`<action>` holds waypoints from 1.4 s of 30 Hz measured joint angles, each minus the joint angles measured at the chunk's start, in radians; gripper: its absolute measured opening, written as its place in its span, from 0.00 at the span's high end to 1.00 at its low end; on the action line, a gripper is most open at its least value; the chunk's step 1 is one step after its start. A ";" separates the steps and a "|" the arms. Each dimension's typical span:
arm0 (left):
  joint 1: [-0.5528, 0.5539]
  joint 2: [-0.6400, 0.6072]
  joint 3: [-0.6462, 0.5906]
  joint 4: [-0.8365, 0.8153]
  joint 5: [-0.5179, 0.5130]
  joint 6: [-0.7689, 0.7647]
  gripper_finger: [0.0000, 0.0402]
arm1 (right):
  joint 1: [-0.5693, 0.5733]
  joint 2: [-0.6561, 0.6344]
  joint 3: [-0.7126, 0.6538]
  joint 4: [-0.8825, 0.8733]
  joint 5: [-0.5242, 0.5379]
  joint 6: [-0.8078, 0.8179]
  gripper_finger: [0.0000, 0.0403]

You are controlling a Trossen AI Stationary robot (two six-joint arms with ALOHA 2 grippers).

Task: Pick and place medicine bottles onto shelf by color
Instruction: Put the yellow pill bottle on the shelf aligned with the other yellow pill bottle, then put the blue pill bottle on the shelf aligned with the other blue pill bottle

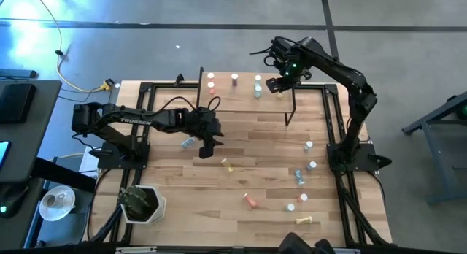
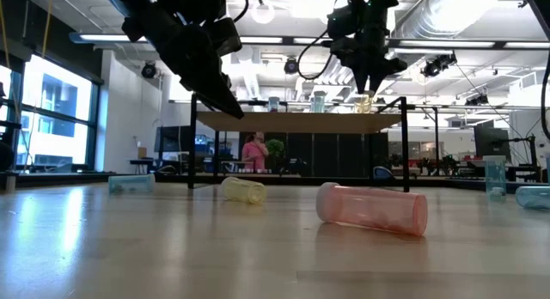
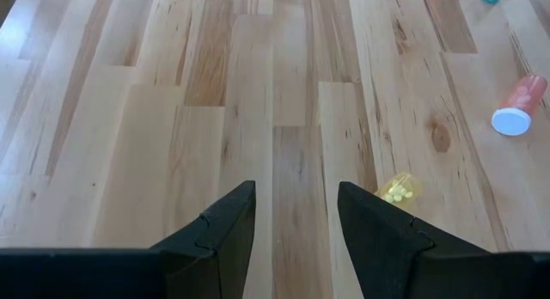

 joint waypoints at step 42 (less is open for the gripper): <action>0.000 0.000 0.000 -0.013 -0.001 -0.005 0.61 | 0.009 -0.001 0.213 -0.071 0.013 -0.111 0.57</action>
